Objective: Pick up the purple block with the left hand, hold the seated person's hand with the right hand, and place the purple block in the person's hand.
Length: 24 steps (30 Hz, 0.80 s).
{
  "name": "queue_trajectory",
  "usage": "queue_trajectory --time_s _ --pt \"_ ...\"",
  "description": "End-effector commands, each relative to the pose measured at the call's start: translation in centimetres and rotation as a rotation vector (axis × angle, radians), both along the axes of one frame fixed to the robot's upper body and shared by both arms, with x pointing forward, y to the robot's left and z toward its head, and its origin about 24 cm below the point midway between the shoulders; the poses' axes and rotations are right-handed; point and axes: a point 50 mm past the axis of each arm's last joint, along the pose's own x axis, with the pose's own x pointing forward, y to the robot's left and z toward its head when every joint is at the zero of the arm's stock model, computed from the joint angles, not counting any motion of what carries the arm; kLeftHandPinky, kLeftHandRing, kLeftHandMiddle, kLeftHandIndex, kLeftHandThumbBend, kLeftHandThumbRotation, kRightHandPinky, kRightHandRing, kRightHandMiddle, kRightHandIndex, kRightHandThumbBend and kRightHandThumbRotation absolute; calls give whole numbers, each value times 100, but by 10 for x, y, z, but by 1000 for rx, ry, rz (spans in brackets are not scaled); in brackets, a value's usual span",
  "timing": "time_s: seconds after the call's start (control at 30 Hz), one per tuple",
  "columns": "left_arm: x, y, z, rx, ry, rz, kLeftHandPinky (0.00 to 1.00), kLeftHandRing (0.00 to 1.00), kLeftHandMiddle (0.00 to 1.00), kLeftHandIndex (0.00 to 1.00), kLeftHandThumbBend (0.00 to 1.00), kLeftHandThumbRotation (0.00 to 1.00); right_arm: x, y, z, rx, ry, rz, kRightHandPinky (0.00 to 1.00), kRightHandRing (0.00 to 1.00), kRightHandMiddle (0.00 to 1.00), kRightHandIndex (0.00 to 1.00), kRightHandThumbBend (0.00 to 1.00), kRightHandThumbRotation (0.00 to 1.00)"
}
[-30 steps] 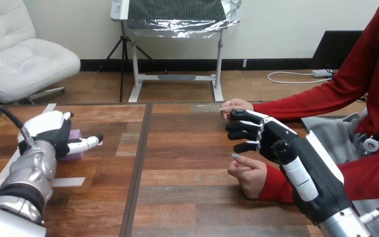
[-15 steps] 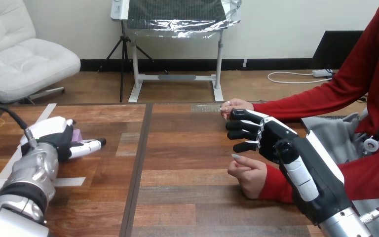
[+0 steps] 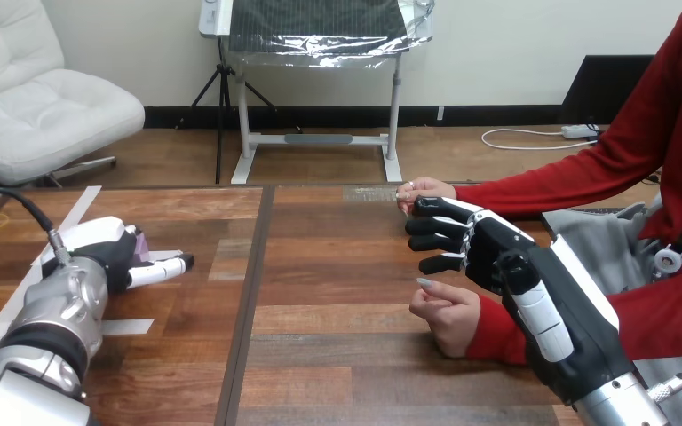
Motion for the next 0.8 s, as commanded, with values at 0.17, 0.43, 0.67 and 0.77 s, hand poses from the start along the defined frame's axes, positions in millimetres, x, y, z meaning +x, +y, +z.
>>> queue_trajectory --time_s 0.17,0.43,0.67,0.77 --pt "21 -11 31 29 -68 -42 100 99 99 96 62 92 4 2 20 13 -106 17 70 77 78 81 91 100" --pt "21 -10 31 35 -65 -45 100 98 99 95 61 90 4 1 21 16 -110 19 70 77 78 81 92 100" --pt "21 -10 32 44 -63 -44 99 98 98 95 61 89 4 1 20 14 -114 16 69 77 78 80 92 100" --pt "21 -10 32 50 -63 -46 99 97 98 94 61 89 4 1 21 14 -115 18 69 77 78 81 91 100"
